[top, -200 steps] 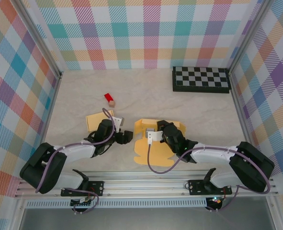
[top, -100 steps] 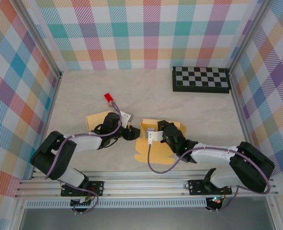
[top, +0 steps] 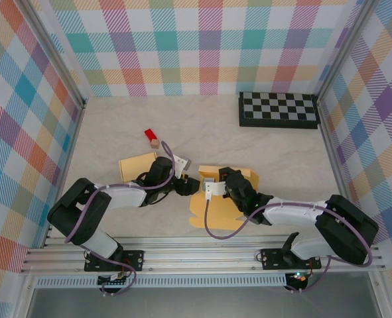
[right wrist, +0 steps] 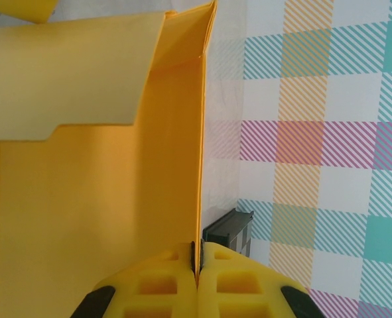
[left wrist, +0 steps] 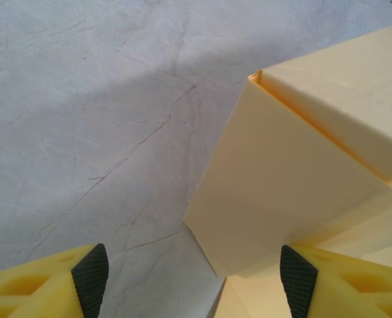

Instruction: Fold the paper box

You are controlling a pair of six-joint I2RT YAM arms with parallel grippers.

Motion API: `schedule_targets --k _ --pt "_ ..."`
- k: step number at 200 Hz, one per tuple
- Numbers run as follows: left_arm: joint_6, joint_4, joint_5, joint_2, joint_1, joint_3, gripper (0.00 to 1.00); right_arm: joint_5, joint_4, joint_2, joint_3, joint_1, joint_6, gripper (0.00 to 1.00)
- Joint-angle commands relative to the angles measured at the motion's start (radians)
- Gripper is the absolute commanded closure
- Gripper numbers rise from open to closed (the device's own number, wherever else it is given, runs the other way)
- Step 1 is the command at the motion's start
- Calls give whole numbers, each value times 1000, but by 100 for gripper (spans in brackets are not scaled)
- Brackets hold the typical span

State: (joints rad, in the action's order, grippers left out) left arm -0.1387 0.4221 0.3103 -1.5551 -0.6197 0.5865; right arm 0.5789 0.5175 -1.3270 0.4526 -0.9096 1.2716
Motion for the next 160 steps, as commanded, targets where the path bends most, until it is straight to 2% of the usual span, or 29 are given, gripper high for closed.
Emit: schedule_targets --k 1,106,160 --pt "-7 88 18 22 -19 -4 28 -46 -14 -17 2 -6 -7 100" --pt "-60 123 90 69 -29 -48 28 -39 -24 -25 4 -7 -5 100" --pt "-47 45 132 100 -29 -46 29 -38 -24 -24 4 -6 -3 100"
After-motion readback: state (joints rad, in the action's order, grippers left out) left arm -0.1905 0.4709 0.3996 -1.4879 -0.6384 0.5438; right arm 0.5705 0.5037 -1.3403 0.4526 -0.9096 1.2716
